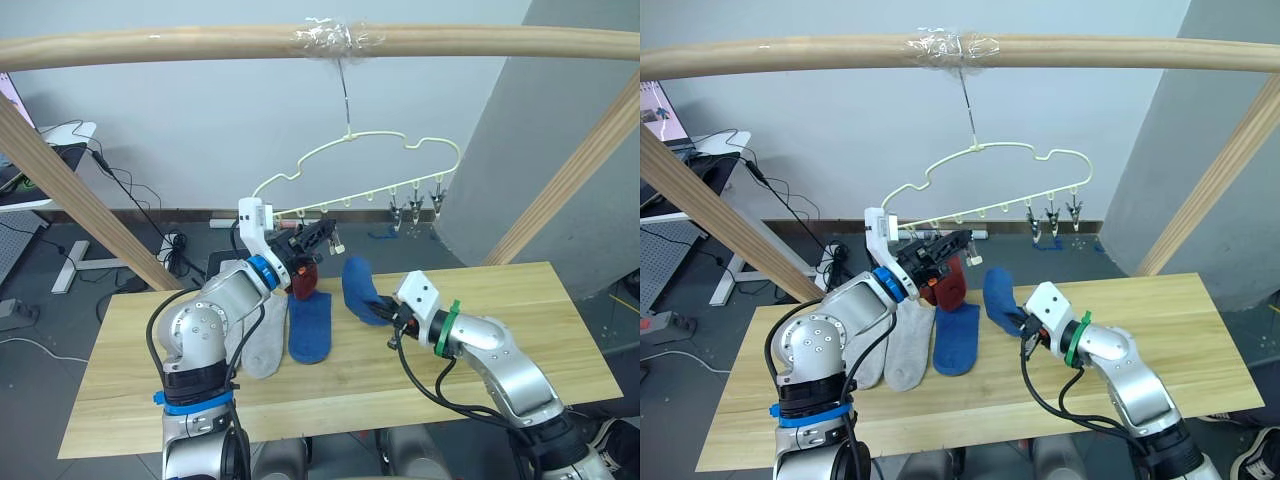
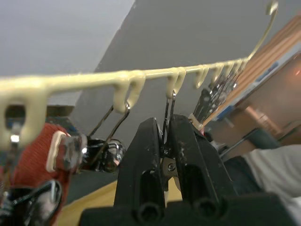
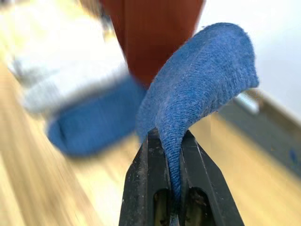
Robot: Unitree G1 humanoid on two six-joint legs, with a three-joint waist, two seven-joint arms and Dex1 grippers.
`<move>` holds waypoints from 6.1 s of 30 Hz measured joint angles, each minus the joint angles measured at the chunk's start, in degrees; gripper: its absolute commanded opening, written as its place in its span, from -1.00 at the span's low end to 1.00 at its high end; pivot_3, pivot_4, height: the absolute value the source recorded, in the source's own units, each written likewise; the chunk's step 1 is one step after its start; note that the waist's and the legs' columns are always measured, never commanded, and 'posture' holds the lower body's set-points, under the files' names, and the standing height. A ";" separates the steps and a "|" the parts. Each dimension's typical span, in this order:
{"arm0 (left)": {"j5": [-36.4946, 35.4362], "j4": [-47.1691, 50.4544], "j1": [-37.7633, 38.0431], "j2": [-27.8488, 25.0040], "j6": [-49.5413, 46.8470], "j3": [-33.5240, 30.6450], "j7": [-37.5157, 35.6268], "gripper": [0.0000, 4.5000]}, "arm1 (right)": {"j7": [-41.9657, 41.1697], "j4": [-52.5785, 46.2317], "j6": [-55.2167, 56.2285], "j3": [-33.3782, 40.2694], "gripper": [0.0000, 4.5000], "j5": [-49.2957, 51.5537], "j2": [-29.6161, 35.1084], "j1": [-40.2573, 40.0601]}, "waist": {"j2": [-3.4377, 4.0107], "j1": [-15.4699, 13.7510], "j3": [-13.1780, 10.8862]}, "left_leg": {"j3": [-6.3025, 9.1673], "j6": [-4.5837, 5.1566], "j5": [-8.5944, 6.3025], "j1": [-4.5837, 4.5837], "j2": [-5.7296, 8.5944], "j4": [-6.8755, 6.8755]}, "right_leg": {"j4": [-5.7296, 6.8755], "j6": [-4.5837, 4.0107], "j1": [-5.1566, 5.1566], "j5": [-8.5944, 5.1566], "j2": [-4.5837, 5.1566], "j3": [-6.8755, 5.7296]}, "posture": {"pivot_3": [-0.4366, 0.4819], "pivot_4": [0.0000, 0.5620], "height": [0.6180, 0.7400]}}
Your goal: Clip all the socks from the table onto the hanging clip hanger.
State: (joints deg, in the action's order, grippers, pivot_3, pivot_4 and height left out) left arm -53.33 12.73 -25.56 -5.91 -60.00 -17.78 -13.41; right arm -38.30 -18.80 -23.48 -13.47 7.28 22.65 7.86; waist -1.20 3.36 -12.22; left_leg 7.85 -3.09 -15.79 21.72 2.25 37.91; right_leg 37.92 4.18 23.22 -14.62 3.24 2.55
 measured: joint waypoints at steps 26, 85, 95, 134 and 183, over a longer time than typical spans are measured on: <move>-16.69 -3.47 -0.96 -0.82 -3.00 -2.71 9.12 -0.99 | 3.42 -8.89 -10.29 3.52 -1.00 17.12 -6.16 -1.80 | 0.00 -0.07 0.00 | -0.01 -0.05 0.03 0.04 0.00 -0.04 | -0.04 -0.06 0.04 0.03 0.00 0.02 | -0.24 -0.32 1.00; 13.25 15.76 20.80 -27.18 25.13 13.63 -14.23 1.00 | 18.24 -0.16 -3.67 7.56 0.42 4.17 -6.97 6.49 | 0.09 -0.49 -0.07 | -0.07 -0.05 0.02 0.12 -0.04 -0.34 | -0.26 -0.11 0.17 0.02 0.01 0.05 | -0.18 -0.41 1.00; 16.86 14.68 19.61 -23.09 33.56 13.42 -18.17 1.00 | 21.36 1.35 -3.12 6.53 0.06 1.64 -11.56 10.30 | 0.08 -0.49 -0.07 | -0.09 -0.06 0.03 0.10 -0.04 -0.60 | -0.26 -0.13 0.28 0.02 0.03 0.07 | -0.16 -0.41 1.00; 17.44 18.89 20.26 -18.68 33.72 15.99 -15.53 1.00 | 27.03 15.95 1.51 9.16 0.06 -0.72 -21.24 22.61 | 0.09 -0.22 -0.07 | -0.07 -0.12 0.08 0.06 -0.05 -0.84 | -0.15 -0.20 0.41 0.07 0.01 0.06 | -0.12 -0.35 1.00; 17.44 20.78 21.43 -18.34 33.09 17.07 -15.00 1.00 | 28.16 18.24 1.86 11.20 -0.65 0.61 -22.18 24.46 | 0.10 -0.21 -0.06 | -0.08 -0.14 0.09 0.05 -0.04 -0.83 | -0.09 -0.21 0.42 0.07 0.01 0.06 | -0.11 -0.38 1.00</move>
State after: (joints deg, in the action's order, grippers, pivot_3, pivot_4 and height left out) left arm -35.89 33.52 -4.14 -24.24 -26.90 -0.71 -28.41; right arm -10.13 -0.56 -21.62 -2.27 7.89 0.47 32.32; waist -1.10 3.15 -12.28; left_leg 7.77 -3.23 -15.69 21.77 2.21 37.08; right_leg 37.83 3.97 23.64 -14.55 3.25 2.61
